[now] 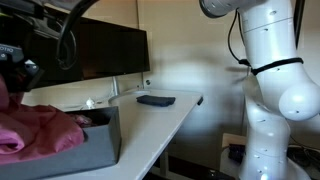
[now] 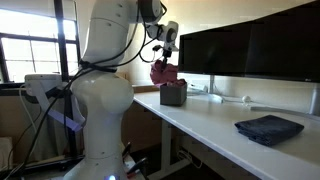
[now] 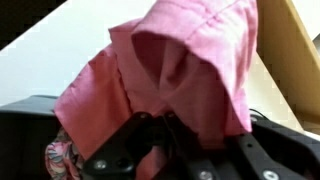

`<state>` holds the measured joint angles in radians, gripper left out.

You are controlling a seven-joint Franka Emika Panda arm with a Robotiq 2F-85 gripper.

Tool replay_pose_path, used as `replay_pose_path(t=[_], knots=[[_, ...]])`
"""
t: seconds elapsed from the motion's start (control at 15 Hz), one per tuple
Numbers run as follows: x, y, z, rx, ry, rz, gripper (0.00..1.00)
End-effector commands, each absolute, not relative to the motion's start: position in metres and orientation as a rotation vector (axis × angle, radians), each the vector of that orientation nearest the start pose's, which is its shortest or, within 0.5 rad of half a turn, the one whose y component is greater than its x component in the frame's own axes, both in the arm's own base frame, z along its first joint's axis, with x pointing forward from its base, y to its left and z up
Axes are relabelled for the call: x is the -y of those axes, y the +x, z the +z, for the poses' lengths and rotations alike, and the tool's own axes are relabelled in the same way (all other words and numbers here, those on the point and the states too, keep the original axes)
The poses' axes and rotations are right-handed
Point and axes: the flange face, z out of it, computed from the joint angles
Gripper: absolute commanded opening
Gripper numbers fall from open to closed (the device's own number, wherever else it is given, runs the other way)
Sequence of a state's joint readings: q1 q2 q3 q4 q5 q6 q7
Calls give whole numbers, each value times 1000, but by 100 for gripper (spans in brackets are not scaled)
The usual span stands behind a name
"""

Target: Put the pink sheets in the box

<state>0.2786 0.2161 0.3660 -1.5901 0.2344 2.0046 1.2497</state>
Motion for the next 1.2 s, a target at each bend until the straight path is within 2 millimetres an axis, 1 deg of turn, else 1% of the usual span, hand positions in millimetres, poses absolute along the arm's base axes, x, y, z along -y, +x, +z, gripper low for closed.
replay_pose_path(t=[0.0, 0.27, 0.33, 0.47, 0.6, 0.73, 0.93, 1.13], knots=[[-345, 482, 531, -1089, -2556, 211, 4], [-304, 443, 523, -1204, -2587, 172, 4], [-297, 434, 522, -1232, -2595, 161, 4], [-283, 423, 518, -1280, -2627, 118, 4], [-269, 420, 518, -1328, -2647, 59, 4], [-256, 427, 518, -1373, -2665, -11, 4], [-237, 452, 518, -1393, -2699, -117, 4], [-227, 471, 513, -1395, -2711, -142, 4]])
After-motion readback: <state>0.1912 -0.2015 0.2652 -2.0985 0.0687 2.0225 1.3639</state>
